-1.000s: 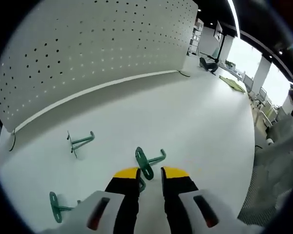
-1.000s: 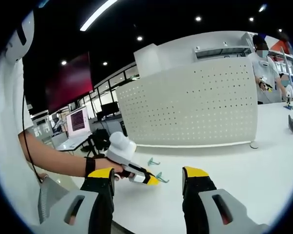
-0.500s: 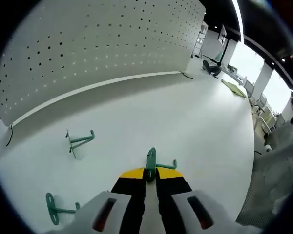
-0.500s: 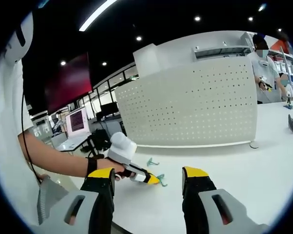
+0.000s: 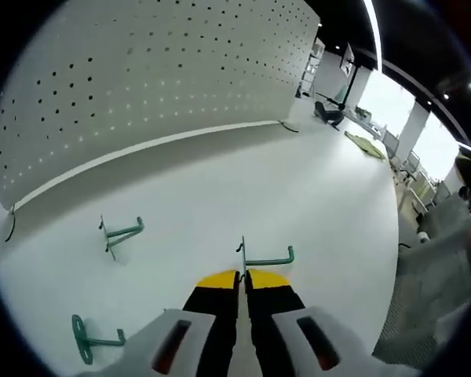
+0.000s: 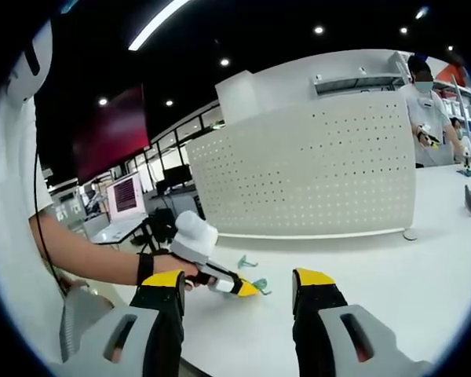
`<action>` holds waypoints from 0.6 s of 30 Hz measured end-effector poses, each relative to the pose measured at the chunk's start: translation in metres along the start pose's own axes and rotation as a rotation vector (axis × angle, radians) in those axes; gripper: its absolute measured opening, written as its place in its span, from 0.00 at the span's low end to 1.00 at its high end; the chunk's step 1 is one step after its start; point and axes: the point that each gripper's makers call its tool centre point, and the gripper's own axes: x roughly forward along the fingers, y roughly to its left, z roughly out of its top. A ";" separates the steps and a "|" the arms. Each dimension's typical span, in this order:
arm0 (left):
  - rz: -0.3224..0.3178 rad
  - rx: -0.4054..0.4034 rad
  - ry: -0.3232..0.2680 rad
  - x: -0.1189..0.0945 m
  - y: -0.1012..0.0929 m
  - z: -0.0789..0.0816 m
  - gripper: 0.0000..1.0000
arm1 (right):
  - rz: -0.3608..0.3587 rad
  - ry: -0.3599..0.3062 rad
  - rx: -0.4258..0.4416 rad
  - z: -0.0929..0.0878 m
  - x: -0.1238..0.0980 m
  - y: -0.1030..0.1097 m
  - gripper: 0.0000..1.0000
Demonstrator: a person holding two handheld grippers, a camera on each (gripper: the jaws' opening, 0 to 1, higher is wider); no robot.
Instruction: Insert the hook assembly into the mounting plate slot until the hook locks in place.
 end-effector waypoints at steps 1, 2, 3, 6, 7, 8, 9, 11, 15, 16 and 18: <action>0.003 0.008 -0.007 -0.002 0.000 0.001 0.04 | 0.002 0.001 -0.001 0.000 0.000 0.000 0.56; 0.000 0.006 -0.008 -0.002 -0.001 0.001 0.04 | 0.006 -0.001 -0.003 0.000 0.001 0.001 0.56; -0.013 0.000 -0.010 -0.003 -0.003 0.001 0.04 | 0.007 -0.001 -0.003 0.001 0.001 0.002 0.56; -0.047 -0.010 -0.030 -0.007 -0.009 0.002 0.04 | 0.018 -0.002 -0.006 0.002 0.002 0.004 0.56; -0.052 -0.012 -0.039 -0.010 -0.010 0.004 0.04 | 0.020 -0.002 -0.008 0.002 0.002 0.005 0.56; -0.055 -0.015 -0.050 -0.012 -0.012 0.005 0.04 | 0.023 0.000 -0.009 0.003 0.003 0.005 0.56; -0.059 -0.014 -0.065 -0.015 -0.013 0.008 0.04 | 0.025 -0.001 -0.012 0.004 0.003 0.005 0.56; -0.075 -0.016 -0.079 -0.020 -0.017 0.009 0.04 | 0.031 -0.004 -0.013 0.006 0.004 0.006 0.55; -0.068 -0.010 -0.119 -0.030 -0.020 0.015 0.04 | 0.044 -0.006 -0.025 0.009 0.005 0.009 0.55; -0.077 -0.017 -0.127 -0.032 -0.022 0.016 0.04 | 0.045 -0.006 -0.025 0.009 0.006 0.010 0.55; -0.097 -0.032 -0.133 -0.036 -0.026 0.017 0.04 | 0.051 -0.008 -0.029 0.010 0.006 0.011 0.55</action>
